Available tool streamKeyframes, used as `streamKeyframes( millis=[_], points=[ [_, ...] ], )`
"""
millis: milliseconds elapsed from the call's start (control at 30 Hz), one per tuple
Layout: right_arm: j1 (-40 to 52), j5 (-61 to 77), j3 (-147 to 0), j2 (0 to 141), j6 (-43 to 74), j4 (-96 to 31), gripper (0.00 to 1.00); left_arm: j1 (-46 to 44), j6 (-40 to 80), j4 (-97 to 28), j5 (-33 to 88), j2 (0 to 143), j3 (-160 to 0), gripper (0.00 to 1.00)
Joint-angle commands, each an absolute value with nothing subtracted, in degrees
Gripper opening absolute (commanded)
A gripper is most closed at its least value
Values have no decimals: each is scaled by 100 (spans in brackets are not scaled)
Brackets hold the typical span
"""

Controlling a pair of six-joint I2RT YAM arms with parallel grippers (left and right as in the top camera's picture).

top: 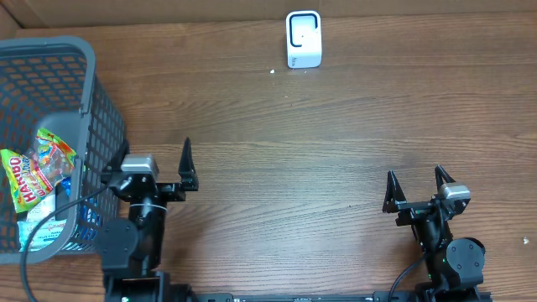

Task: Scan the item barcode
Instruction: 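Reach into the basket and grasp the Haribo gummy bag with left gripper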

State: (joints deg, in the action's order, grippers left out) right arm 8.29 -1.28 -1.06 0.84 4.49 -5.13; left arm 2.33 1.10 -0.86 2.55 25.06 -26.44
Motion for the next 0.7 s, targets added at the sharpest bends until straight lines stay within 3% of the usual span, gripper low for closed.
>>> streamKeyframes(
  millis=[0, 400, 667],
  points=[
    [851, -95, -45, 16, 445, -469, 100, 222, 14, -499, 344, 2611, -3450, 100],
    [851, -95, -45, 16, 445, -469, 100, 222, 3, -3079, 445, 3815, -6193, 100],
    [851, -95, -45, 16, 445, -469, 100, 224, 279, -6418, 412, 5992, -9649, 100]
  ],
)
